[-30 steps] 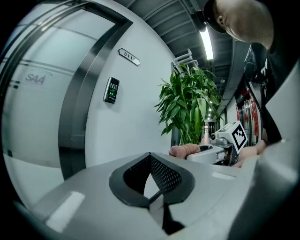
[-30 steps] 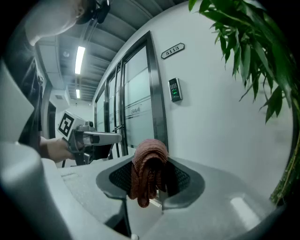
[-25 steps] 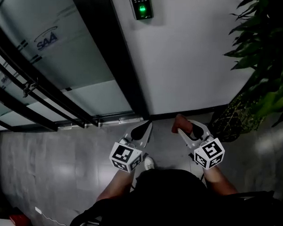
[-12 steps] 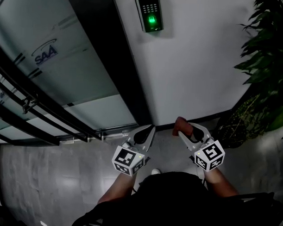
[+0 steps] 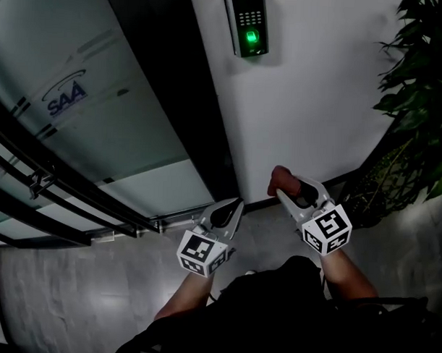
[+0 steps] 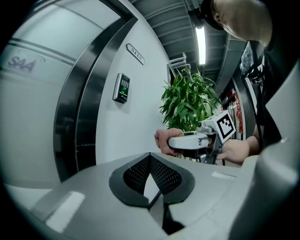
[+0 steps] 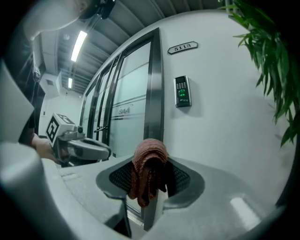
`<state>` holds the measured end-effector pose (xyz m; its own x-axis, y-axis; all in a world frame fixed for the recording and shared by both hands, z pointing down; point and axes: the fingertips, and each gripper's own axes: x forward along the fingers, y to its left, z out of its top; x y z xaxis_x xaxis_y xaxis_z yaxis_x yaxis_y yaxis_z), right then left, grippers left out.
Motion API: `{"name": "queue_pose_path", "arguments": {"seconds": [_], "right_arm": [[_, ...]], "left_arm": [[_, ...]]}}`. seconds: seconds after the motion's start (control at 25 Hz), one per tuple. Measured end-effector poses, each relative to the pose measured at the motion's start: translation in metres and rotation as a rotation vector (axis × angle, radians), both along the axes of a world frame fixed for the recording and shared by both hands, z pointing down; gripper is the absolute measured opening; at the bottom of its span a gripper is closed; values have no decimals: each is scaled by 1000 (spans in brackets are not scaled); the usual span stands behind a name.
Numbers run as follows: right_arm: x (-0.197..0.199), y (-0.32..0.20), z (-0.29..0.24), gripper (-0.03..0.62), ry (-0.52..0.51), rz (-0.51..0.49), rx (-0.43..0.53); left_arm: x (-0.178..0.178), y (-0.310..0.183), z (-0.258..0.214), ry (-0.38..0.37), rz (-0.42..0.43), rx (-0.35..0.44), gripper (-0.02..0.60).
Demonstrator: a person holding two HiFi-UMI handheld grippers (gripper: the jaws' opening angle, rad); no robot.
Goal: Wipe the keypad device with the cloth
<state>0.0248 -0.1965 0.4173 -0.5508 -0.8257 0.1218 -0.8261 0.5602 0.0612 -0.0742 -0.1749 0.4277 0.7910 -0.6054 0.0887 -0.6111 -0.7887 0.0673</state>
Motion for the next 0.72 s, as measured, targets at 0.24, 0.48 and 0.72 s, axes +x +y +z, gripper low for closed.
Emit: {"name": "queue_pose_path", "arguments": {"seconds": [0.24, 0.48, 0.72], "right_arm": [[2, -61, -75, 149, 168, 22, 179], [-1, -123, -183, 149, 267, 30, 375], [-2, -167, -264, 149, 255, 64, 488]], "left_arm": [[-5, -9, 10, 8, 5, -19, 15], [-14, -20, 11, 31, -70, -20, 15], [-11, -27, 9, 31, -128, -18, 15]]}}
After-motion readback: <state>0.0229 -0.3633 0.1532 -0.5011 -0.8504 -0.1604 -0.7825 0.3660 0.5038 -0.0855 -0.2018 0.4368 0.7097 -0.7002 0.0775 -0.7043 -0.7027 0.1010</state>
